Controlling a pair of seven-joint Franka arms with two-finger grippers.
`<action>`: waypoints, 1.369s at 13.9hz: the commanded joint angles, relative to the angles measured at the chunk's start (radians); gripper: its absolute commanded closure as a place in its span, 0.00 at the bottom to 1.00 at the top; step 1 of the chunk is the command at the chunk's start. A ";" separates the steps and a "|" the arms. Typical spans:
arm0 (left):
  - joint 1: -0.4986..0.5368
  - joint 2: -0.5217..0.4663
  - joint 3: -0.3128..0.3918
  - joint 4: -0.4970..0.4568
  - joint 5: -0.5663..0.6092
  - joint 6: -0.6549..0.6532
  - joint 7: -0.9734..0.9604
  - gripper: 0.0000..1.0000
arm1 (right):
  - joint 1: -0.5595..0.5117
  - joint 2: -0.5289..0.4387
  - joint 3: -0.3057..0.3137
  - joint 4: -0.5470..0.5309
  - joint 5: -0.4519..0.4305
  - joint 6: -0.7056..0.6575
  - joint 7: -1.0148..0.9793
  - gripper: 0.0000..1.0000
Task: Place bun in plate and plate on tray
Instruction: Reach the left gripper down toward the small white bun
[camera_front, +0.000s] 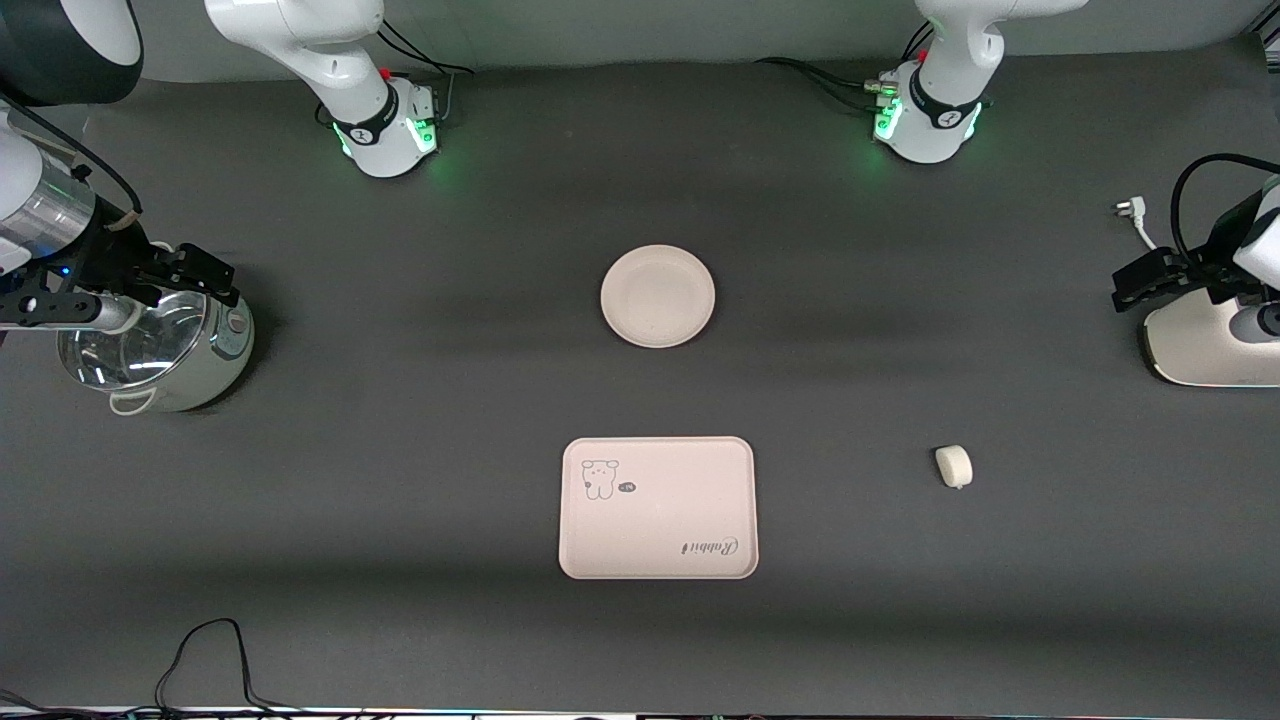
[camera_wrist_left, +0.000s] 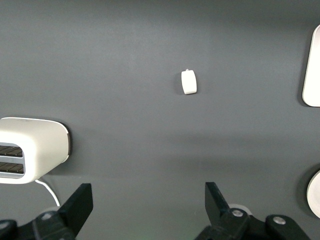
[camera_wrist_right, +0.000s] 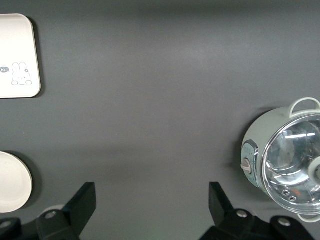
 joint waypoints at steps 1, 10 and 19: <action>0.007 0.024 -0.004 0.037 -0.014 -0.030 0.022 0.00 | 0.006 -0.026 -0.008 -0.028 -0.009 0.000 -0.004 0.00; -0.009 0.079 -0.013 0.076 -0.011 -0.030 0.027 0.00 | 0.006 -0.041 -0.032 -0.031 -0.003 0.017 -0.035 0.00; -0.047 0.482 -0.046 0.513 -0.018 -0.083 0.004 0.00 | 0.006 -0.075 -0.036 -0.079 -0.001 0.017 -0.032 0.00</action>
